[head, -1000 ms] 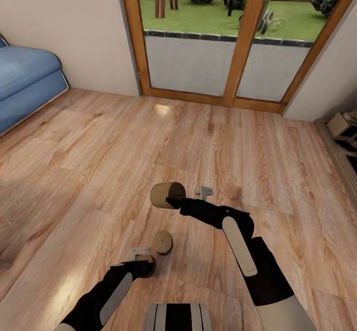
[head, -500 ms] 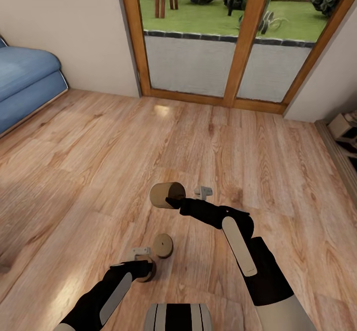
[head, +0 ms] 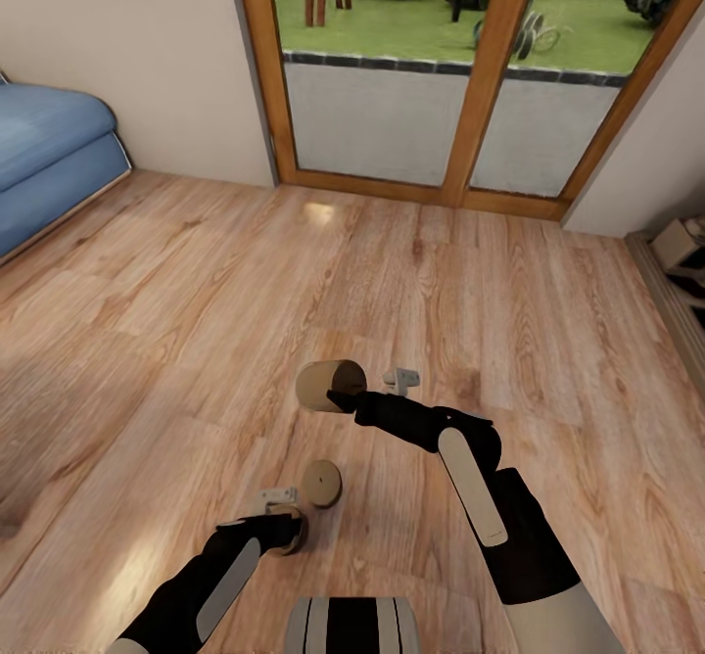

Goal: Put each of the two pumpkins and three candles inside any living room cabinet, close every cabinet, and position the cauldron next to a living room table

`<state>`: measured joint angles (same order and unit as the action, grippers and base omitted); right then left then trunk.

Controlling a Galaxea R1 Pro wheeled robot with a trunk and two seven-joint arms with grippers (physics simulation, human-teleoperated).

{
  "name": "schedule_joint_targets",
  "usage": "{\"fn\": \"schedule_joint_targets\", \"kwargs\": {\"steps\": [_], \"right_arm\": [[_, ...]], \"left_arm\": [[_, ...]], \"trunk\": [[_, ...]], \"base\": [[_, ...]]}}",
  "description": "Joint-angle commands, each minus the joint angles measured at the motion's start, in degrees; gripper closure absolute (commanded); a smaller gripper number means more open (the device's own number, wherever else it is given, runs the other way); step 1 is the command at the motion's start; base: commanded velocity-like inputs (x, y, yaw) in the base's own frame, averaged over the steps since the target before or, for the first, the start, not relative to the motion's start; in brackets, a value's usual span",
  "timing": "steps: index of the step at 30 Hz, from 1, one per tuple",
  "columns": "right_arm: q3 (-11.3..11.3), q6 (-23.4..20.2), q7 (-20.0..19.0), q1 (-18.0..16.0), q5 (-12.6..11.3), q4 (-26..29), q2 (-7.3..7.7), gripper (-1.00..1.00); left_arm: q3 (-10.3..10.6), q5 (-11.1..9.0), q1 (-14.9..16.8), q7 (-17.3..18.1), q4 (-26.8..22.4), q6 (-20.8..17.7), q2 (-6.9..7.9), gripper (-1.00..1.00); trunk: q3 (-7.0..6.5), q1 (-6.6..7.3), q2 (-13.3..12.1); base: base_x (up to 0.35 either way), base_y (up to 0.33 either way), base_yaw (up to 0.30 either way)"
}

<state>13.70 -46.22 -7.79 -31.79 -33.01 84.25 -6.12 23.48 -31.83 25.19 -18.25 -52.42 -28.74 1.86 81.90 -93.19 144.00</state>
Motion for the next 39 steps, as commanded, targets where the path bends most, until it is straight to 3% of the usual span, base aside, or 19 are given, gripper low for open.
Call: {"fn": "schedule_joint_targets", "kwargs": {"steps": [1,8,15,24,33,36,39], "right_arm": [[-0.1,-0.3,-0.4,0.0,0.2,0.0,-0.03,1.0],[-0.1,-0.3,-0.4,0.0,0.1,0.3,-0.02,1.0],[-0.1,-0.3,-0.4,0.0,0.1,0.2,-0.03,1.0],[-0.1,-0.2,-0.3,0.0,0.2,0.3,0.0,1.0],[0.0,-0.2,-0.7,0.0,0.0,0.8,0.05,1.0],[0.2,-0.3,-3.0,0.0,-0.4,1.0,0.05,1.0],[1.0,-0.3,-10.7,0.0,-0.4,1.0,0.05,1.0]], "left_arm": [[0.2,-0.6,0.0,-0.6,-0.1,-0.1,0.08,-1.0],[0.3,-0.6,0.0,-0.6,-0.1,2.0,0.08,-1.0],[0.6,-0.6,0.0,-0.6,0.0,2.9,0.05,-1.0],[0.7,-0.6,0.0,-0.6,0.2,3.0,0.04,-1.0],[0.7,-0.5,0.0,-0.6,-0.1,5.3,0.08,-1.0],[0.6,-0.5,0.0,-0.6,-0.1,5.3,0.13,-1.0],[0.6,-0.5,0.0,-0.6,-0.1,5.4,0.16,-1.0]], "trunk": [[0.27,-0.01,0.0],[1.82,-0.19,0.1],[1.82,-0.19,0.1],[3.81,-0.42,0.2],[3.81,-0.42,0.2],[3.81,-0.42,0.2],[3.81,-0.42,0.2]], "base": [[0.0,0.0,0.0],[0.0,0.0,0.0],[0.0,0.0,0.0],[0.0,0.0,0.0],[0.0,0.0,0.0],[0.0,0.0,0.0],[0.0,0.0,0.0]]}}
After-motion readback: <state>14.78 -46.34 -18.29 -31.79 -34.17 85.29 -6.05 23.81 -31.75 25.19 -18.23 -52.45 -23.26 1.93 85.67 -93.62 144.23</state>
